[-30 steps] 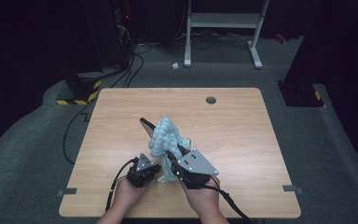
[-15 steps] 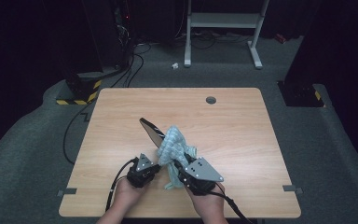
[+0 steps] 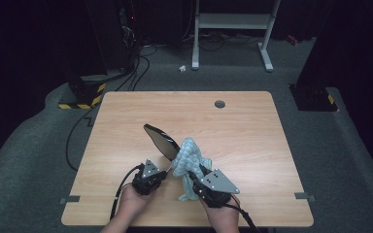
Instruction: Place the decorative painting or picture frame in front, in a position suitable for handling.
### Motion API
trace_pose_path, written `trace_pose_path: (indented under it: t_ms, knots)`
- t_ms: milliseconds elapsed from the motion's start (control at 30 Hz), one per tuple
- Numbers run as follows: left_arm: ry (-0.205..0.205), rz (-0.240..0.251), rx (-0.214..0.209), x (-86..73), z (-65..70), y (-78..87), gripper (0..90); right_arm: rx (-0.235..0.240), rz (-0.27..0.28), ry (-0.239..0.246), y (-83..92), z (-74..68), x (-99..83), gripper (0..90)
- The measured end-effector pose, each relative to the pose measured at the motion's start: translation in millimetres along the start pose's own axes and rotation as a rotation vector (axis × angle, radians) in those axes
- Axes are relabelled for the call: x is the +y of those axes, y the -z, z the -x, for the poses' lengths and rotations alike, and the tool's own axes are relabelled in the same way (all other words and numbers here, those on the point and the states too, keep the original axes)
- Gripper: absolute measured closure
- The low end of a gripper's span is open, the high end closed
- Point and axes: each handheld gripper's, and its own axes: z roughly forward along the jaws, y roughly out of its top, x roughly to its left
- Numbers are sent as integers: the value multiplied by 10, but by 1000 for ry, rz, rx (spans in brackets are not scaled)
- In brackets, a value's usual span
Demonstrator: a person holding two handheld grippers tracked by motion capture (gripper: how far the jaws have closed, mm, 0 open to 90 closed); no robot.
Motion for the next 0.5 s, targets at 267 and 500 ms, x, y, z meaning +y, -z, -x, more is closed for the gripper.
trace_pose_path:
  t_ms: [267,500]
  knots:
    - [0,0,2,0,0,0,883,-1,-28,-19,6,48,-133,654]
    - [-1,1,5,0,-5,1,883,5,-60,-34,-8,85,-248,654]
